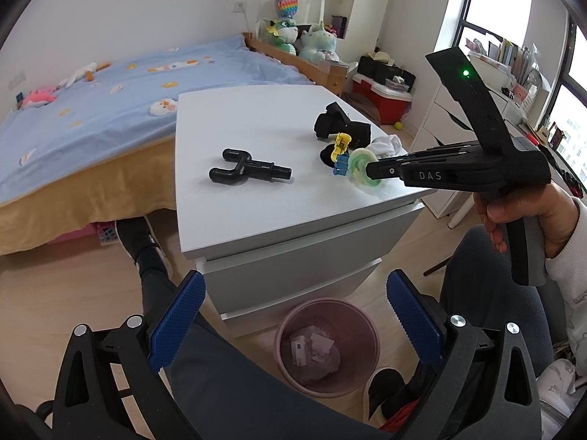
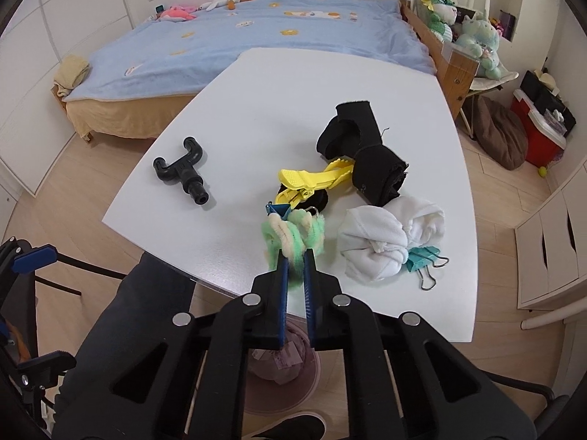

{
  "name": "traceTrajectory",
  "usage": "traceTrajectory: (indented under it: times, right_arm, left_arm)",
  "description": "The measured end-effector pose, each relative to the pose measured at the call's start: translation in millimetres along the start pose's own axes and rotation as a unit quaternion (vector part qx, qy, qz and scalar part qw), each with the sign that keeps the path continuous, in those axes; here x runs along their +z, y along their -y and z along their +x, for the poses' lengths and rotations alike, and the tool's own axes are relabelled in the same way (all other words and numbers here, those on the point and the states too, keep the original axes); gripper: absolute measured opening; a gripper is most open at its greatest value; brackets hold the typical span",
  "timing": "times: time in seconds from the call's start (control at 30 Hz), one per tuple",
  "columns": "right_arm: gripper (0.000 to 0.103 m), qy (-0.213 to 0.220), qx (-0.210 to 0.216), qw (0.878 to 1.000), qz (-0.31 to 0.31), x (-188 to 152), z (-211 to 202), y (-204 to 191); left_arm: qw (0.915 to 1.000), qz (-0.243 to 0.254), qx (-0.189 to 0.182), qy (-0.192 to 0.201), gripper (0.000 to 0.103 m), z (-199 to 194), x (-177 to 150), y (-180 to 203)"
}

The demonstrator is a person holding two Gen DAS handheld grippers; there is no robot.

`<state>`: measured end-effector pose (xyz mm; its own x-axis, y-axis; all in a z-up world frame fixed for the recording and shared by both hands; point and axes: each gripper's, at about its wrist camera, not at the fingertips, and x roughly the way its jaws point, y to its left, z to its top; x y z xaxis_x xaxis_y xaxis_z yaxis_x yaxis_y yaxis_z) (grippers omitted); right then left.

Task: Collect trash
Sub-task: 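Grasp the green-and-white knitted scrunchie with the right gripper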

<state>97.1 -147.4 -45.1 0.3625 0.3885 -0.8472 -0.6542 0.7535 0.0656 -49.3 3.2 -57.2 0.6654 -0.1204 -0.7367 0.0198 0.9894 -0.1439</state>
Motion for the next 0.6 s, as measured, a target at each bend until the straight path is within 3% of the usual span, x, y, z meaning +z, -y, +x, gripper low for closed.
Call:
traceTrajectory:
  times: [0.3, 0.6]
  right_arm:
    - [0.008, 0.034, 0.006, 0.999, 0.013, 1.3, -28.8, 8.1]
    - [0.008, 0.053, 0.014, 0.998, 0.018, 6.4, -47.0, 11.7]
  left_arm:
    - [0.9999, 0.014, 0.003, 0.007, 0.095, 1.2, 11.5, 2.8]
    - [0.9991, 0.036, 0.008, 0.018, 0.095, 5.9, 47.1, 0.8]
